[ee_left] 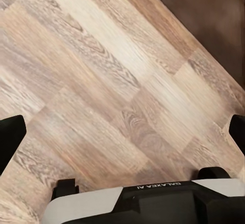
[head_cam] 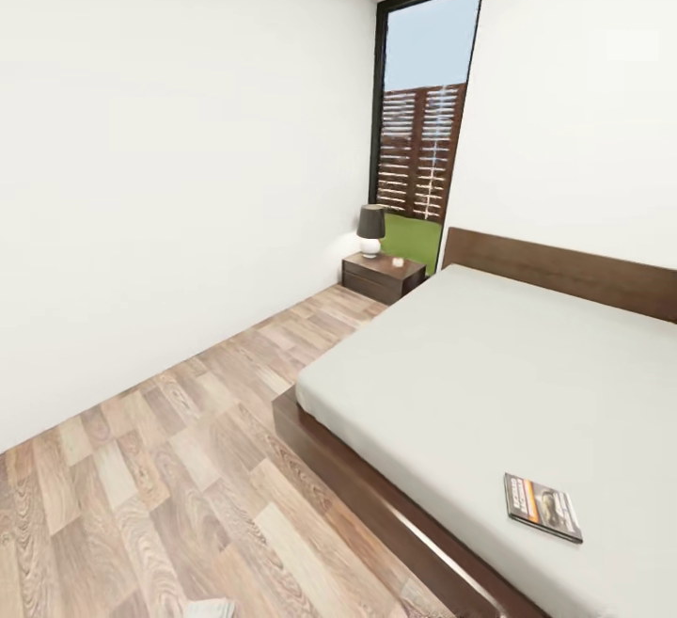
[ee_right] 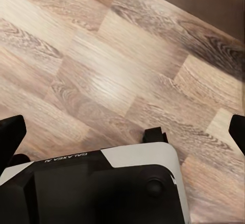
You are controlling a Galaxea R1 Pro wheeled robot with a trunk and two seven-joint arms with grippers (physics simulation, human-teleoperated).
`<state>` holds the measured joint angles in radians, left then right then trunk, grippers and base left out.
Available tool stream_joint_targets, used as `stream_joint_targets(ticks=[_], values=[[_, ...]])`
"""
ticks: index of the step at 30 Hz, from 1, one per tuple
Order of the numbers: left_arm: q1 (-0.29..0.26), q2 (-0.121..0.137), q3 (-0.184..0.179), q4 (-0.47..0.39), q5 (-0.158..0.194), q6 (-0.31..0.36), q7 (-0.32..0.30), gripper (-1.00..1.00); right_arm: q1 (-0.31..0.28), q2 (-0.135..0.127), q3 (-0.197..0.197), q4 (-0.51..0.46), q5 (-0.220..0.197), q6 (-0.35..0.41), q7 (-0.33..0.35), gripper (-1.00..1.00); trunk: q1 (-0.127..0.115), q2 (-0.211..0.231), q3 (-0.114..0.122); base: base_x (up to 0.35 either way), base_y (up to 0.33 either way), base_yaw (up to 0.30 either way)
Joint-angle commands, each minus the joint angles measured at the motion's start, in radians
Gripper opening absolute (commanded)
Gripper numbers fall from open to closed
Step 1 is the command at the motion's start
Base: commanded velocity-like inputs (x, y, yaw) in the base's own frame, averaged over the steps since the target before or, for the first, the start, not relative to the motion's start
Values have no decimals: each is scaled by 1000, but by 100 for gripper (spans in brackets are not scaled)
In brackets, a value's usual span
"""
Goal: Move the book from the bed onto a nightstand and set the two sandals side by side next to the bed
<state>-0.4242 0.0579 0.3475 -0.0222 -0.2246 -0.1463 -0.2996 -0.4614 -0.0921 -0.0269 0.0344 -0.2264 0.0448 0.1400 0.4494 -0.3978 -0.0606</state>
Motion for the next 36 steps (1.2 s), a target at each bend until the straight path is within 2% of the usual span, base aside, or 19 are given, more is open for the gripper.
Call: stream_joint_targets(ticks=[1, 36], values=[[-1, 0, 8, 1, -10, -4, -3, 100, -2, 0, -2, 2, -7, 1, 4, 100, 1, -2, -2, 0, 0, -300], [-1, 0, 9, 1, -10, -4, -3, 100, -2, 0, -2, 2, -7, 1, 4, 100, 1, -2, 11, 0, 0, -300]])
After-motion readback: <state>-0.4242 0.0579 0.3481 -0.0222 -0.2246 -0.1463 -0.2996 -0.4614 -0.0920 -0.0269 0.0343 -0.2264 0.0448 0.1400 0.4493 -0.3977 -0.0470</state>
